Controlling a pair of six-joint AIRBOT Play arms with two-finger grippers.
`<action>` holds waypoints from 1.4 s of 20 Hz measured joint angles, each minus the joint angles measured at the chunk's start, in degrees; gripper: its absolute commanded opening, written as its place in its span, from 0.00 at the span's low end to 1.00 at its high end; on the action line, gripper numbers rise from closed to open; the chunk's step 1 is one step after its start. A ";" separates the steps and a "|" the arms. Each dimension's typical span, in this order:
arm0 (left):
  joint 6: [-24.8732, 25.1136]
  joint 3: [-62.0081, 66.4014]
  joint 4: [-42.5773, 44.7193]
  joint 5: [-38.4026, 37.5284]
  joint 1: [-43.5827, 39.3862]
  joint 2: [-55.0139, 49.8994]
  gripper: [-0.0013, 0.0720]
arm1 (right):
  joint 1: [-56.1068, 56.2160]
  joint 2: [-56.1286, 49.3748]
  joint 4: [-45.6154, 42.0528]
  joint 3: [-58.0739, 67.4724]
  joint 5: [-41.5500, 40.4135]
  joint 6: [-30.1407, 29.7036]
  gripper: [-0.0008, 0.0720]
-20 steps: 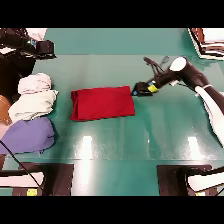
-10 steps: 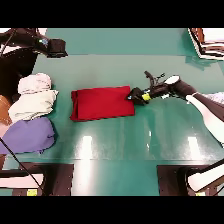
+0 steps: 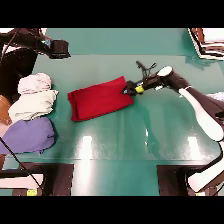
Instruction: Fold the shirts.
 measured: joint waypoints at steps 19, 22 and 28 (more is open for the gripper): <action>1.42 0.00 -0.02 7.13 -15.58 0.00 0.06 | -60.52 24.17 -18.67 1.18 8.09 6.69 0.03; 1.44 0.00 0.00 7.52 -15.82 0.00 0.06 | -62.47 24.61 -17.53 1.18 8.66 6.14 0.03; 1.51 0.00 0.02 7.76 -15.93 0.00 0.06 | -64.98 29.07 -17.35 1.20 11.72 5.79 0.03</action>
